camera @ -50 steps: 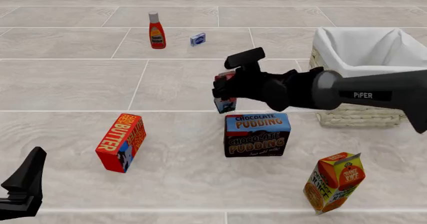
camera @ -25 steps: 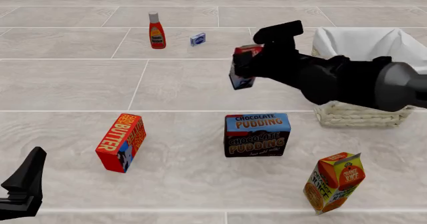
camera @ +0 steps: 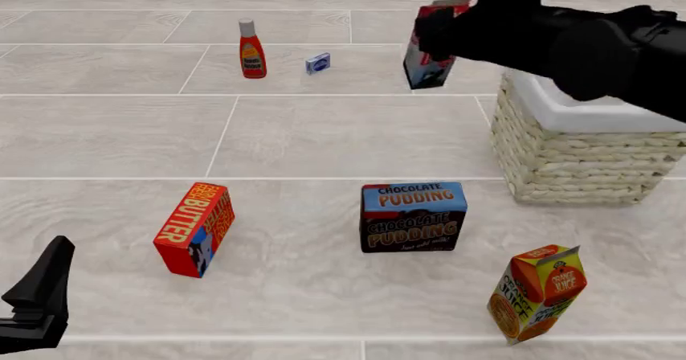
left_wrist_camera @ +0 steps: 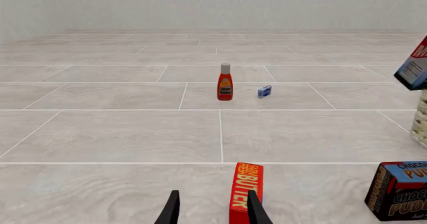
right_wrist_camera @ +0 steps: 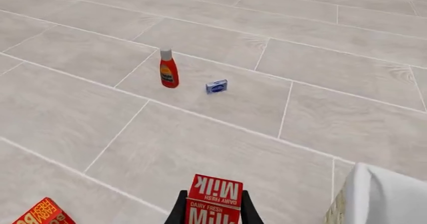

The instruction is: Pick the milk and place it in the basket.

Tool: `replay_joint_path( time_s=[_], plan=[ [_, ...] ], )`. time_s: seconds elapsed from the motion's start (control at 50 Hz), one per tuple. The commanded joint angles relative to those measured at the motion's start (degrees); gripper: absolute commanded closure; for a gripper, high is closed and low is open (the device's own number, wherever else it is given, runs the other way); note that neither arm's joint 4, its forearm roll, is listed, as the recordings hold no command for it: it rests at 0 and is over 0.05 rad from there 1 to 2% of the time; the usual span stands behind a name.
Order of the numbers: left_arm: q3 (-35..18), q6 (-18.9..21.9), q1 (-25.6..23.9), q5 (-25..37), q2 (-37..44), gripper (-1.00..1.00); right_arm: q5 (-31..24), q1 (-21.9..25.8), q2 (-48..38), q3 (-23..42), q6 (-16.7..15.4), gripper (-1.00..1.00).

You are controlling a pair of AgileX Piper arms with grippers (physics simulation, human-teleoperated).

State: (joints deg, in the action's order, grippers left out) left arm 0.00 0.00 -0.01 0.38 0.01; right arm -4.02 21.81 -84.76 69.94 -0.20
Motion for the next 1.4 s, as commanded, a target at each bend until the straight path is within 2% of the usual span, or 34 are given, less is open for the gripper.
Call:
replay_joint_path(
  time_s=[0.02,0.12,0.3,0.46,0.86,1.1,1.22,1.4],
  plan=[
    [0.0,0.0,-0.01,0.0,0.0,-1.0,-7.7,-3.96,-0.3,9.07,-0.75,1.0],
    [0.0,0.0,0.0,0.01,0.0,-1.0,-9.52,-5.25,-0.6,11.02,-1.05,1.0],
    [0.0,0.0,-0.01,0.01,0.0,-1.0,-12.1,-10.43,-1.48,14.85,-1.88,1.0],
    [0.0,0.0,0.0,-0.01,0.0,-1.0,-13.03,-13.33,-0.48,15.6,-2.06,1.0],
    [0.0,-0.01,-0.01,0.0,0.0,-1.0,-11.92,-21.05,-0.2,14.59,-2.94,1.0],
    [0.0,-0.01,-0.01,0.0,0.0,-1.0,-10.81,-24.25,-1.12,13.68,-3.88,1.0],
    [0.0,0.01,-0.01,-0.01,0.0,-1.0,-10.64,-24.95,-1.83,13.4,-2.67,1.0],
    [0.0,0.0,0.0,-0.01,0.0,-1.0,-10.04,-26.48,-3.1,12.89,-3.22,1.0]
  ],
)
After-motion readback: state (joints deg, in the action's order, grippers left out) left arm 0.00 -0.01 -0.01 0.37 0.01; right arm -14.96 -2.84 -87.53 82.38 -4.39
